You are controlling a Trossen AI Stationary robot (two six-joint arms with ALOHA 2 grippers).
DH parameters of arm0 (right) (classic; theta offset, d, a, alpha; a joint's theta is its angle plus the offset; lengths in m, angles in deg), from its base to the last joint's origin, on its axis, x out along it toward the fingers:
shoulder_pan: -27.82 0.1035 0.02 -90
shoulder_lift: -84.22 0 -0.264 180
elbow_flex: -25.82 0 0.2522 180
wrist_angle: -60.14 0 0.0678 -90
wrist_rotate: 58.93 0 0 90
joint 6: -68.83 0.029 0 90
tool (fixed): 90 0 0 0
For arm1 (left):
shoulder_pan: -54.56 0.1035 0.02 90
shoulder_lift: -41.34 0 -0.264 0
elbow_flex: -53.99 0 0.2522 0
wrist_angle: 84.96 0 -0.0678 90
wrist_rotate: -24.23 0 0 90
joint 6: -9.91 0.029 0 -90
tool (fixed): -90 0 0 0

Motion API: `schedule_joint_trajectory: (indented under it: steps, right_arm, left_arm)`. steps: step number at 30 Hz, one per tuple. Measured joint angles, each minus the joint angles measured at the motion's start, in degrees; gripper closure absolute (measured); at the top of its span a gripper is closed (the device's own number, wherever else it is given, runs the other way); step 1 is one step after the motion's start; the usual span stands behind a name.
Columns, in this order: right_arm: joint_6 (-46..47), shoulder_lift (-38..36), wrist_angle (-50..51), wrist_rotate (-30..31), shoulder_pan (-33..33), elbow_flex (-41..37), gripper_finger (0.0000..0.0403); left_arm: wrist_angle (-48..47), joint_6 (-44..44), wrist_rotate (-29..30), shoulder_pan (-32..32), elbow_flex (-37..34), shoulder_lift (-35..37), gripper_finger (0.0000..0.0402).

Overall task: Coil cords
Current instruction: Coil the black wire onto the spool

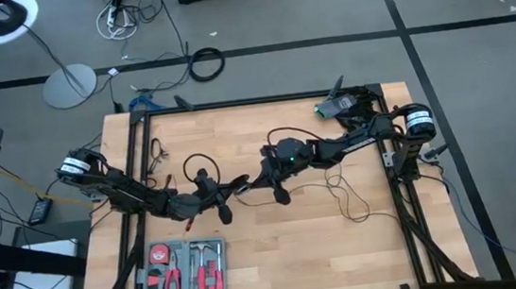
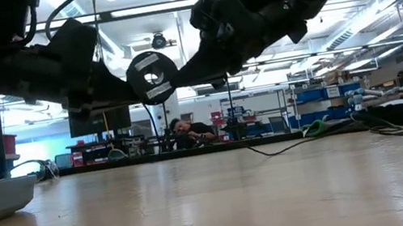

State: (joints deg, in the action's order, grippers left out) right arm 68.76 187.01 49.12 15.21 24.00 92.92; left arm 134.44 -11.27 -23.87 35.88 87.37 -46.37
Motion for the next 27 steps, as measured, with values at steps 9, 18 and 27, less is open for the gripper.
schedule_joint_trajectory:
  steps: [9, 18, 27]
  right_arm:
    - [1.5, 0.0, -0.3, -0.9, 0.1, -1.2, 0.0402]
    - [0.4, 0.2, -1.7, -2.4, 0.3, -1.3, 0.0403]
    - [-0.1, 0.3, -1.2, -2.6, 0.7, -1.2, 0.0403]
  left_arm:
    - [4.6, 3.3, 0.0, 0.0, 0.1, 0.0, 0.0398]
    - [5.5, 2.7, -2.9, 1.4, 0.1, 0.0, 0.0398]
    - [7.1, 2.3, -8.4, 3.3, 0.1, 0.1, 0.0397]
